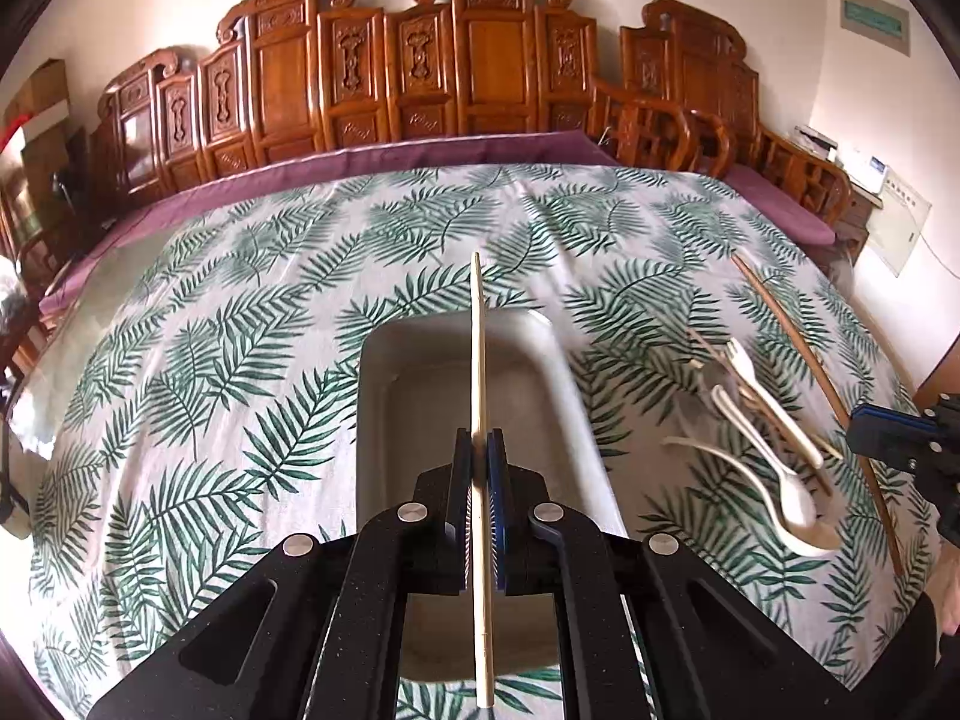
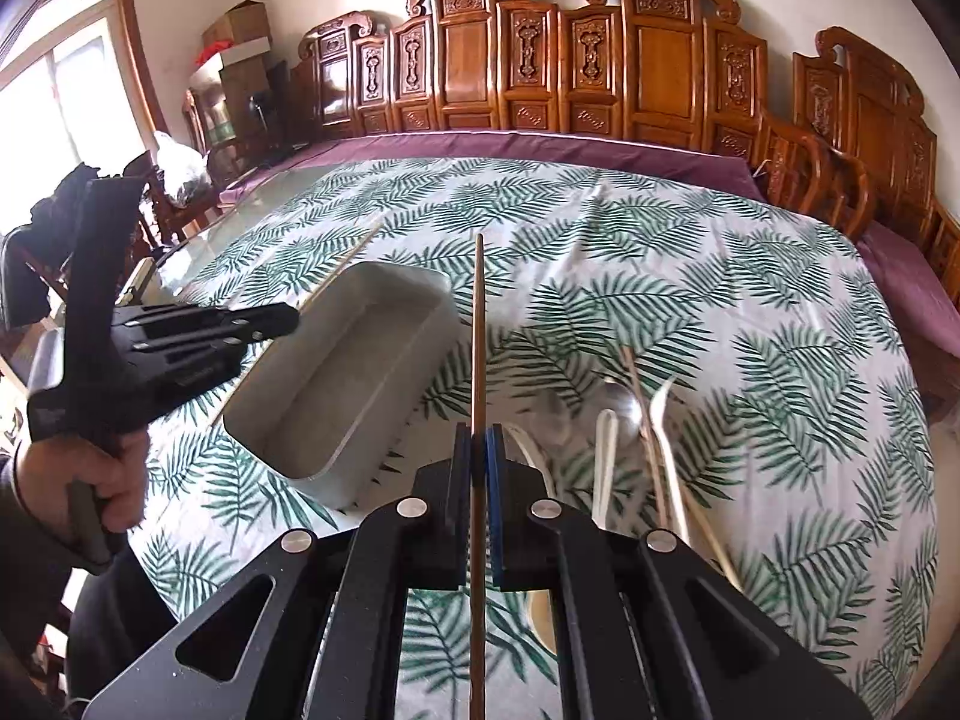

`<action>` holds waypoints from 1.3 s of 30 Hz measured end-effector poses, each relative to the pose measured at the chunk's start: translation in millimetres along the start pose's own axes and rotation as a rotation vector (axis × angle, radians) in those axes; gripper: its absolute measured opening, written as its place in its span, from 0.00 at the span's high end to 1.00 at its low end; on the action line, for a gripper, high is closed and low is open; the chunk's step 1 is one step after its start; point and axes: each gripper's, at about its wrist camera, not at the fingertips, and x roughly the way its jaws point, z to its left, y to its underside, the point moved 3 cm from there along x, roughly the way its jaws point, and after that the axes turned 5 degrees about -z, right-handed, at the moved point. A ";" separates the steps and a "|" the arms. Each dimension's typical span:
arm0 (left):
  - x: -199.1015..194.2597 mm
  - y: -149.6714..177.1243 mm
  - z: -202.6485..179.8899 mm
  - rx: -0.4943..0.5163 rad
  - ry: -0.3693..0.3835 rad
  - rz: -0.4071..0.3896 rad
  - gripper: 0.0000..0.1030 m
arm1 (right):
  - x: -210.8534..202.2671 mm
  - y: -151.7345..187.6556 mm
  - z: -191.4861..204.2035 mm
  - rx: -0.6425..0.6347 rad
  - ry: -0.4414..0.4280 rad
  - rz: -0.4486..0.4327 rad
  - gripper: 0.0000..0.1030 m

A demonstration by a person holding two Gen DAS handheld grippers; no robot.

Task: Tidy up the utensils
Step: 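Lower the left tool's chopstick into the grey tray and open it while the right tool carries its chopstick, then lower the wooden chopstick into the grey tray and open the right tool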

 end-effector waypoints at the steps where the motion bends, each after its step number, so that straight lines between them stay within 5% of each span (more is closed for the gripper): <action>1: 2.8 0.8 1.7 -0.003 0.000 0.003 0.96 | 2.7 -1.7 2.7 -0.002 -0.002 0.003 0.94; 13: 20.3 -1.2 17.6 -0.024 0.027 0.023 0.96 | 34.4 -16.8 30.0 -0.022 -0.025 0.023 0.94; 39: -60.6 2.0 68.1 -0.039 -0.019 -0.078 0.85 | 122.7 -46.3 86.3 0.039 -0.077 0.074 0.94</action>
